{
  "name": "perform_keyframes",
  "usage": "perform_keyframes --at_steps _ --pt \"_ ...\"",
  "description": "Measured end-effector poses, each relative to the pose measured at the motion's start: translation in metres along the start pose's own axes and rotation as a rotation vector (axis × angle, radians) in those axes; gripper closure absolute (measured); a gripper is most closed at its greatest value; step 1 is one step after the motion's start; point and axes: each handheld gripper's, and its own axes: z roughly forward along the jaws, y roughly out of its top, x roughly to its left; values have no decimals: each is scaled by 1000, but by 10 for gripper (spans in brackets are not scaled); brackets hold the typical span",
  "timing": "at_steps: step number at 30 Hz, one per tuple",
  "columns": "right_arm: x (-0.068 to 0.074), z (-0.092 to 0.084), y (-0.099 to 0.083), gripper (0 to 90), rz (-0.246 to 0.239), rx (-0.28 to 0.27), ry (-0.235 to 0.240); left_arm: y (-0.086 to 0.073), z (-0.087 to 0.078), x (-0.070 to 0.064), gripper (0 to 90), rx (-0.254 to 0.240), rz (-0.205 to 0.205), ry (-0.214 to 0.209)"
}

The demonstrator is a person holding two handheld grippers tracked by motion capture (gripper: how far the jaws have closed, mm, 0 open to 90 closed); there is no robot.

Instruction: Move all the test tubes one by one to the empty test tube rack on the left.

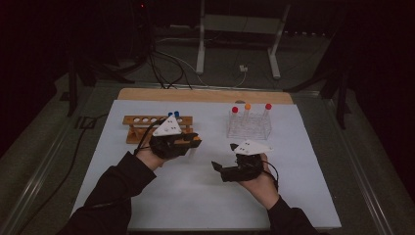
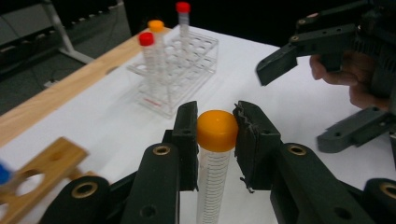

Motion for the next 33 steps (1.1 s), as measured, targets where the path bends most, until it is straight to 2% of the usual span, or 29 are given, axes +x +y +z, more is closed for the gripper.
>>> perform_keyframes --at_steps 3,8,14,19,28,33 --pt "-1 0 0 36 1 0 9 0 -8 7 719 -13 -11 25" --pt "-1 -2 0 4 -2 -4 27 -1 -22 20 720 -19 -1 82" --pt "-1 -4 1 0 -11 -18 32 -1 -34 34 720 -26 -12 154" --pt "-1 -6 2 0 -22 -29 29 0 -43 48 720 -47 -41 220" --pt "-3 -6 1 0 -15 -28 30 0 -50 75 720 -97 -80 331" --pt "-4 -6 1 0 -12 -28 29 -3 -46 89 720 -128 -120 371"
